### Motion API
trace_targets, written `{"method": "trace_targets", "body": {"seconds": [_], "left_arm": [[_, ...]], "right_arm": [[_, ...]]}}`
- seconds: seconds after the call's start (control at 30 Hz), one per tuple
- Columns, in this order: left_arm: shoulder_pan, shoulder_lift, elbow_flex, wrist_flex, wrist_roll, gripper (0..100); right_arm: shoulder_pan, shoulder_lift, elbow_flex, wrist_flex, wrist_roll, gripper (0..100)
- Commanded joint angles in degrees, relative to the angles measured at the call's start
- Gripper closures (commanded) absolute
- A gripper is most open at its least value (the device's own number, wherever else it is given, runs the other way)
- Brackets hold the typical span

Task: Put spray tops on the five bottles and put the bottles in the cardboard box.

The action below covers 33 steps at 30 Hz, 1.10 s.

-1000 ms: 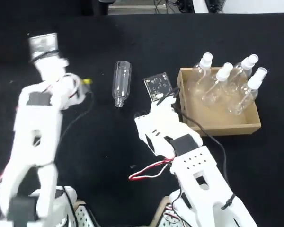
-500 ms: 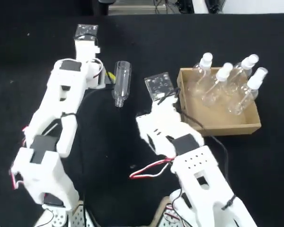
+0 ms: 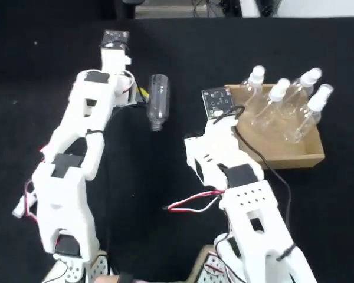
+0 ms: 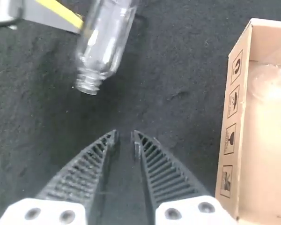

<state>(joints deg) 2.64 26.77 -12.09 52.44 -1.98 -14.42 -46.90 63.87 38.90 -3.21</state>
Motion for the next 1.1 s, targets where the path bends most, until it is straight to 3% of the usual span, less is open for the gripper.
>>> {"method": "trace_targets", "body": {"seconds": [0.0, 0.1, 0.2, 0.37, 0.57, 0.73, 0.9, 1.07], "left_arm": [[0.92, 0.97, -7.25, -0.44, -2.46, 68], [0.84, 0.79, -8.31, 0.09, -3.25, 68], [0.31, -0.88, -9.63, 5.63, -3.34, 69], [-3.74, -4.04, -9.63, 12.31, -3.43, 69], [-4.44, -10.64, -5.14, 16.62, -3.78, 69], [-4.44, -19.6, 3.74, 15.65, -3.43, 69], [-0.31, -25.93, 12.62, 5.54, 1.05, 69], [1.1, -30.95, 18.07, 7.21, 1.93, 69]], "right_arm": [[0.79, 0.13, -1.45, -1.85, 0.0, 98.7], [0.79, 0.13, -1.45, -1.93, -0.18, 98.7], [0.79, 0.57, -1.19, -4.31, -0.7, 98.7], [0.79, 0.57, 4.26, -22.42, -9.76, 98.7], [-2.99, 0.57, 8.4, -37.71, -11.69, 98.7], [-4.31, 4.26, 4.79, -35.43, -11.6, 98.7], [-4.22, 17.27, -4.88, -31.74, -11.6, 98.7], [-2.99, 27.91, -13.23, -32.26, -11.52, 98.7]]}}
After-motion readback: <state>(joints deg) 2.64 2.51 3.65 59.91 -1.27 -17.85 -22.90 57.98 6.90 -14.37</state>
